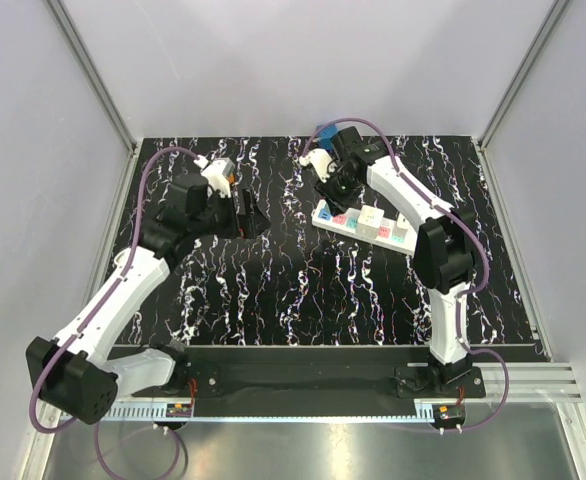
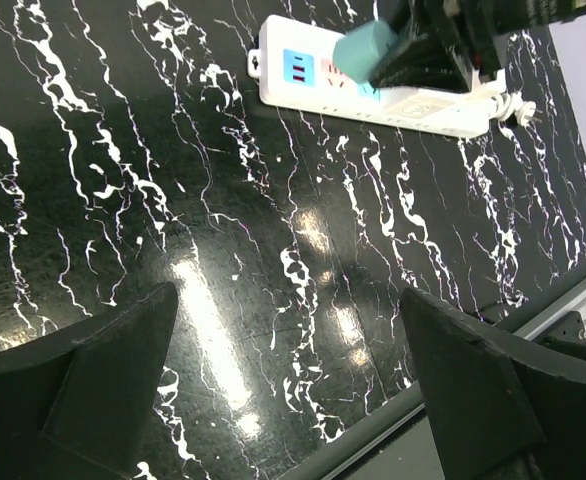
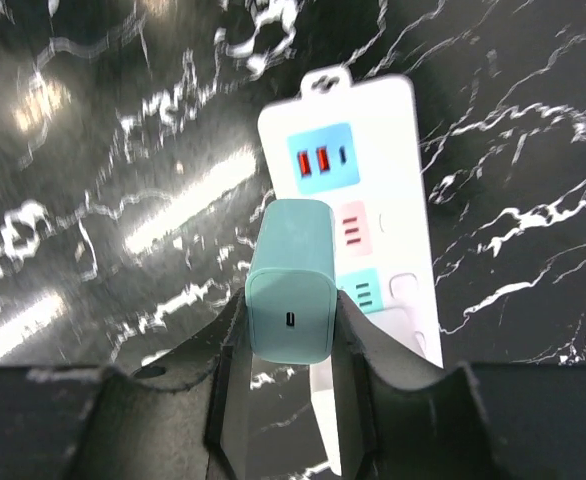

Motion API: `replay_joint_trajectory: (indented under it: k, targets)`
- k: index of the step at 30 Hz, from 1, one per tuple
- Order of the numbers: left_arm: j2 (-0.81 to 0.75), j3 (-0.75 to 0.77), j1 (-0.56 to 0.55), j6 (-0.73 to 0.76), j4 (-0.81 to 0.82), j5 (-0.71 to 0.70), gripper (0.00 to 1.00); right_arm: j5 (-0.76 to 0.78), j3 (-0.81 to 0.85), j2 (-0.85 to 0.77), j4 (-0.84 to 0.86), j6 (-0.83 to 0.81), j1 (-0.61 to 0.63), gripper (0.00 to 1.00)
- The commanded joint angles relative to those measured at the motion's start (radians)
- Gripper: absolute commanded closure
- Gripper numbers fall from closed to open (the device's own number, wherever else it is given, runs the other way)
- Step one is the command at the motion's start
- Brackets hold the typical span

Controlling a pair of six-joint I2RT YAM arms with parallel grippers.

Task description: Insert the plug

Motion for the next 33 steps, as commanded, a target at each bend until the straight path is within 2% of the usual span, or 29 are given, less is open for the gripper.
replay_joint_trajectory:
  k: [1, 8, 23, 33]
  targets:
    - [-0.066, -0.004, -0.001, 0.016, 0.033, -0.017, 0.01, -0.071, 0.066, -0.005, -0.085, -0.131, -0.025, 1.0]
    - [-0.146, -0.014, 0.008, 0.004, 0.033, -0.138, 0.01, -0.033, 0.081, 0.056, -0.119, -0.195, -0.046, 1.0]
    - [-0.138, -0.013, 0.014, 0.001, 0.034, -0.117, 0.01, -0.021, 0.149, 0.154, -0.096, -0.237, -0.068, 1.0]
    - [-0.132, -0.013, 0.03, -0.004, 0.034, -0.109, 0.01, 0.011, 0.097, 0.147, -0.106, -0.26, -0.068, 1.0]
